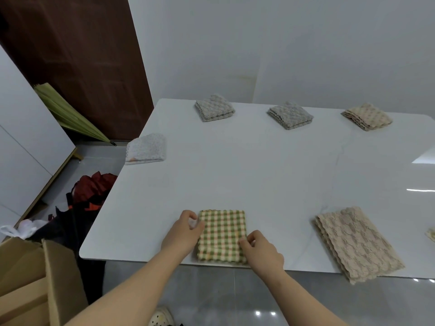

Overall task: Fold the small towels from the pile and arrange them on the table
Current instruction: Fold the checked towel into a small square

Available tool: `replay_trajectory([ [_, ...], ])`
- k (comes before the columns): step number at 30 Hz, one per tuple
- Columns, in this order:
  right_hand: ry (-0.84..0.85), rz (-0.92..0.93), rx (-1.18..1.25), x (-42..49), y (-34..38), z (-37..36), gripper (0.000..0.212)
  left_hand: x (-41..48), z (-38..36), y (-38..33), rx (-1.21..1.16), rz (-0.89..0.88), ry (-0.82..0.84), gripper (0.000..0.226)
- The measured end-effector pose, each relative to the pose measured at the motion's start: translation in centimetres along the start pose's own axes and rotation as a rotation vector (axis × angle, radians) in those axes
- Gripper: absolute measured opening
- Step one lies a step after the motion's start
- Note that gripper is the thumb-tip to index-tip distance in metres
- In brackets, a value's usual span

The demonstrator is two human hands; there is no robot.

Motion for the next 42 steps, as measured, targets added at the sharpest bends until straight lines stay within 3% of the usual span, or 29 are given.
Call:
replay_trajectory([
  [5,-0.007,0.025,0.012,-0.3,-0.1,0.1,0.026,-1.2,-0.9,0.5,0.228,-0.211,0.286,0.04],
  [9,-0.007,0.042,-0.035,-0.5,0.1,-0.2,0.038,-1.6,-1.1,0.1,0.495,-0.311,0.257,0.056],
  [13,-0.004,0.063,-0.044,-0.8,0.0,-0.2,0.05,-1.6,-1.6,0.5,0.623,-0.293,0.363,0.086],
  [15,0.0,0.085,-0.026,-0.9,0.1,-0.1,0.06,-1.1,-1.3,0.5,0.518,-0.21,0.416,0.095],
  [18,0.008,0.171,-0.05,-1.2,0.7,0.0,0.064,-0.2,-1.0,0.0,0.283,-0.12,0.361,0.073],
  [20,0.029,0.234,-0.159,-1.4,1.1,-0.1,0.057,-0.4,-1.3,-0.4,0.432,-0.183,0.343,0.059],
  [24,0.047,0.229,-0.265,-1.3,1.2,-0.4,0.054,-0.8,-1.6,-0.5,0.61,-0.246,0.291,0.067],
  [29,0.063,0.215,-0.213,-1.1,1.0,-0.6,0.061,-0.4,-0.9,0.2,0.517,-0.194,0.317,0.077],
  [32,0.011,0.211,-0.086,-0.9,0.7,-0.3,0.054,-0.2,-0.5,0.6,0.478,-0.171,0.319,0.079],
  [42,-0.012,0.215,-0.04,0.3,1.6,-0.7,0.045,0.5,-0.4,0.2,0.477,-0.164,0.302,0.077],
])
Point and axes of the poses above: each hand's wrist, its own x-axis towards the middle knuckle, its own z-axis out of the back of the hand, y = z × x, the point moved 5 cm from there along x, towards the middle knuckle, and after that the axes turned 4 degrees about -z, right-handed, at the moved point
